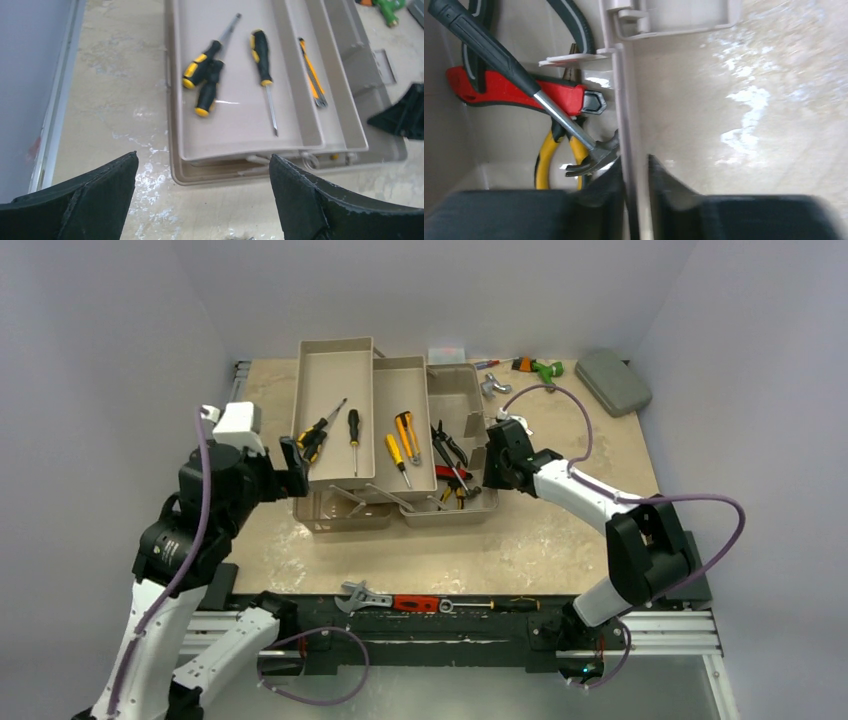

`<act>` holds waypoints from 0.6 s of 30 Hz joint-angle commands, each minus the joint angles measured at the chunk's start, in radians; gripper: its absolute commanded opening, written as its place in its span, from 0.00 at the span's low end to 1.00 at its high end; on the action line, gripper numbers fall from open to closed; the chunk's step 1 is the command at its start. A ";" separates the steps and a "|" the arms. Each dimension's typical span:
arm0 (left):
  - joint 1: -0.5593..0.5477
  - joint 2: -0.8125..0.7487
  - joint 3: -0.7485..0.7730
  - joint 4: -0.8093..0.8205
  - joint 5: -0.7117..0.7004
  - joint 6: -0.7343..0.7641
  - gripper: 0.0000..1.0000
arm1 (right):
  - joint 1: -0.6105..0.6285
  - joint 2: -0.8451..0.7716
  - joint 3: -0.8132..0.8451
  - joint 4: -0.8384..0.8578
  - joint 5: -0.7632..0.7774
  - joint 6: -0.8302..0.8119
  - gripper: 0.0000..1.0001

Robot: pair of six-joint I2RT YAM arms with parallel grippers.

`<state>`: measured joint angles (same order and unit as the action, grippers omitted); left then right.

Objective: Pack the tool kit

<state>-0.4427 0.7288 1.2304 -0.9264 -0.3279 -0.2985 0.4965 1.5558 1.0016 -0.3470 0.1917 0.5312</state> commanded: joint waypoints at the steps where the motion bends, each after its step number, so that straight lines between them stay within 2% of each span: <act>1: 0.254 0.098 0.125 -0.046 0.348 -0.053 1.00 | -0.031 -0.068 -0.027 0.039 0.021 -0.048 0.36; 3: 0.409 0.141 0.169 -0.058 0.486 -0.083 1.00 | -0.030 -0.083 -0.042 0.069 -0.004 -0.044 0.51; 7: 0.634 0.182 0.187 -0.034 0.685 -0.139 1.00 | -0.032 -0.116 -0.063 0.097 -0.058 -0.038 0.67; 11: 0.800 0.223 0.148 0.010 0.816 -0.197 1.00 | -0.032 -0.171 -0.090 0.108 -0.076 -0.046 0.78; 14: 0.916 0.259 0.049 0.125 0.995 -0.298 1.00 | -0.032 -0.220 -0.121 0.123 -0.087 -0.054 0.86; 18: 1.017 0.337 -0.086 0.284 1.175 -0.426 0.98 | -0.032 -0.284 -0.145 0.129 -0.082 -0.058 0.88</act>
<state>0.4988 0.9943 1.2491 -0.8230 0.5831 -0.5625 0.4641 1.3411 0.8753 -0.2646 0.1165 0.4923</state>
